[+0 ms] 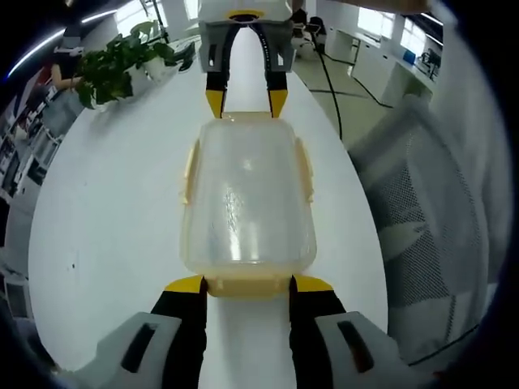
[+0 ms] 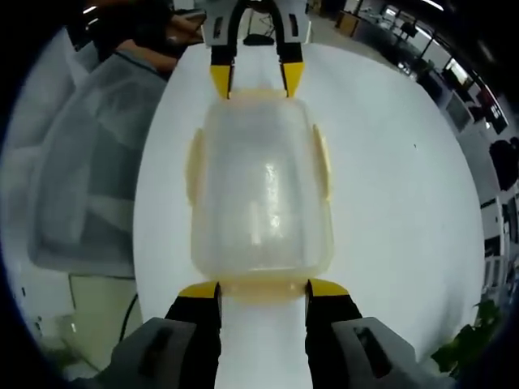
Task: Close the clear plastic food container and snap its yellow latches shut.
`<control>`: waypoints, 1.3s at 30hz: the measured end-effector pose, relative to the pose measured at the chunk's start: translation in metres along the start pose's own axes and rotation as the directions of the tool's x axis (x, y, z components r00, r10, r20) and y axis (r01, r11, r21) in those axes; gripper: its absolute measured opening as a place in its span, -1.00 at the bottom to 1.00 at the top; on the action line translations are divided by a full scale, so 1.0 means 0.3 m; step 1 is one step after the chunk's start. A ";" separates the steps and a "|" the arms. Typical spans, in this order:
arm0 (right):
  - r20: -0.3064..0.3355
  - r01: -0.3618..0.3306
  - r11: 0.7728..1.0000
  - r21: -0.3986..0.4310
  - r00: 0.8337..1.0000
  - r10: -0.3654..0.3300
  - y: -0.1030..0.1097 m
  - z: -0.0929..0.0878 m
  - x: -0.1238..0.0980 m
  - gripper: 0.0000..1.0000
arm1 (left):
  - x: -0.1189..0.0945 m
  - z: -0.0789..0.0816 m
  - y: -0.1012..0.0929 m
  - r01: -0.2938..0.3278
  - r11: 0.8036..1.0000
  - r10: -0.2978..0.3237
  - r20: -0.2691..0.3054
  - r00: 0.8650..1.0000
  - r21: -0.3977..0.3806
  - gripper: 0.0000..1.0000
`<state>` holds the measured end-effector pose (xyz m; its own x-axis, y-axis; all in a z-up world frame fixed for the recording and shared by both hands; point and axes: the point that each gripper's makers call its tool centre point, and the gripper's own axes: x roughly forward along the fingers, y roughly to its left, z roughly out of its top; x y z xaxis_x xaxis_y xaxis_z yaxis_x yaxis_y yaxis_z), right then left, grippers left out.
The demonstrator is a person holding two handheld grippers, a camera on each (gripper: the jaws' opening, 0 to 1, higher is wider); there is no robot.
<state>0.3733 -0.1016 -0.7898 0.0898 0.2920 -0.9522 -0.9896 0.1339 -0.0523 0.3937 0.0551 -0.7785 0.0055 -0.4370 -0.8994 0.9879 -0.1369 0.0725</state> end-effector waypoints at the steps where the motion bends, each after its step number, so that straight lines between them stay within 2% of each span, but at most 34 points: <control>1: -0.001 -0.003 1.000 -0.001 1.000 0.003 -0.001 -0.003 0.003 -0.23 | 0.005 0.000 0.000 0.002 1.000 -0.002 0.000 1.000 -0.004 -0.23; 23: -0.012 -0.042 0.999 -0.009 0.999 0.042 -0.011 -0.019 0.035 -0.23 | 0.041 -0.015 -0.003 0.021 0.999 -0.020 0.013 1.000 -0.039 -0.23; 39: -0.030 -0.062 0.998 0.014 0.998 0.063 -0.010 -0.026 0.044 -0.22 | 0.063 -0.022 0.002 0.037 0.999 -0.036 0.017 0.999 -0.034 -0.23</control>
<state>0.3766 -0.1056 -0.8044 0.0241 0.2709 -0.9623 -0.9916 0.1289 0.0114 0.3953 0.0526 -0.7984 -0.0331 -0.4465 -0.8942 0.9921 -0.1227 0.0245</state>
